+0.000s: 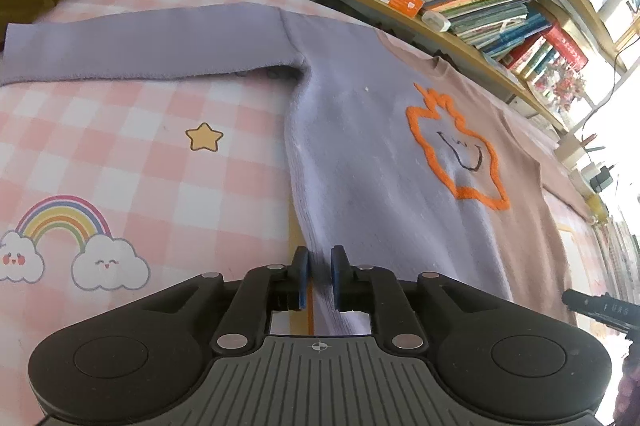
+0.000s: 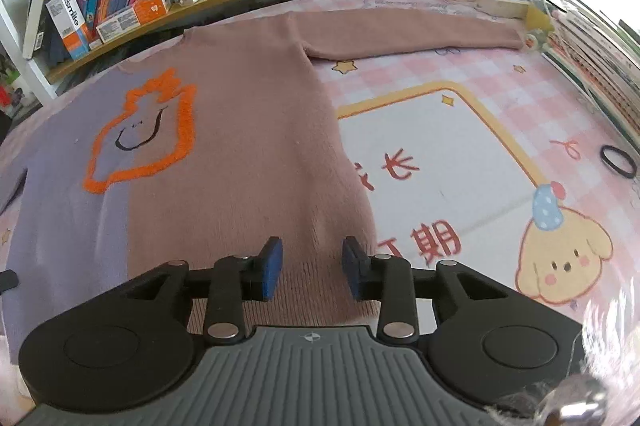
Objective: Fold clothes
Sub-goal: 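Pinch the sweater hem with both tools and pull it straight, then open both tools and lift them away from the flat sweater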
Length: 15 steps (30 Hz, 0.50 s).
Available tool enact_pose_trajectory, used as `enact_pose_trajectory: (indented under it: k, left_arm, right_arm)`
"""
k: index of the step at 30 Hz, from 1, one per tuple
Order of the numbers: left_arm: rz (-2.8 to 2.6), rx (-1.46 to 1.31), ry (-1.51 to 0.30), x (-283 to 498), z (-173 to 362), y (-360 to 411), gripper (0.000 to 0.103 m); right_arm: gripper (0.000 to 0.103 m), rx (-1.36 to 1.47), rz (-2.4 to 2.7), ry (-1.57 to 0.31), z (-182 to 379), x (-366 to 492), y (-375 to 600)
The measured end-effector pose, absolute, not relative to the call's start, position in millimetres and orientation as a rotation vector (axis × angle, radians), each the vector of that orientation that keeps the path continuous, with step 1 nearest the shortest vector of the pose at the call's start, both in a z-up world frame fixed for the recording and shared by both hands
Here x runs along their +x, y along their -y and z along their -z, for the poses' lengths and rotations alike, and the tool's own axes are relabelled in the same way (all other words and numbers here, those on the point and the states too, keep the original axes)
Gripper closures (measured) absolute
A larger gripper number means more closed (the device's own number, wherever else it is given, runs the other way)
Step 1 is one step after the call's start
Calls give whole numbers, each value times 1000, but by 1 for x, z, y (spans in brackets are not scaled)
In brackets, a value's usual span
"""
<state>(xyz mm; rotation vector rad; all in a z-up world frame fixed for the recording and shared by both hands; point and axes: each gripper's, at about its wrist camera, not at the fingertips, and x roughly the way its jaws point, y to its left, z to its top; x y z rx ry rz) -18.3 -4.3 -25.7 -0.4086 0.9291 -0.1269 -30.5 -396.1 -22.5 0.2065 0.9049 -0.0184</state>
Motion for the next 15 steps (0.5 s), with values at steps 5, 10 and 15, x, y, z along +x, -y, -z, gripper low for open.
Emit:
enact_pose_trajectory:
  k: [5,10,15]
  left_arm:
    - [106,-404,-930,-24,22,8,85]
    - [43,-399,-916,-37,17,15,85]
    - [-11,-360,-917,-55,9,30,84]
  right_arm:
    - [68,210,12,-900,22,-37,398]
    - [56,173,-39,-891,19,-34,394]
    - [33,138,-69,-876,13,-38,400]
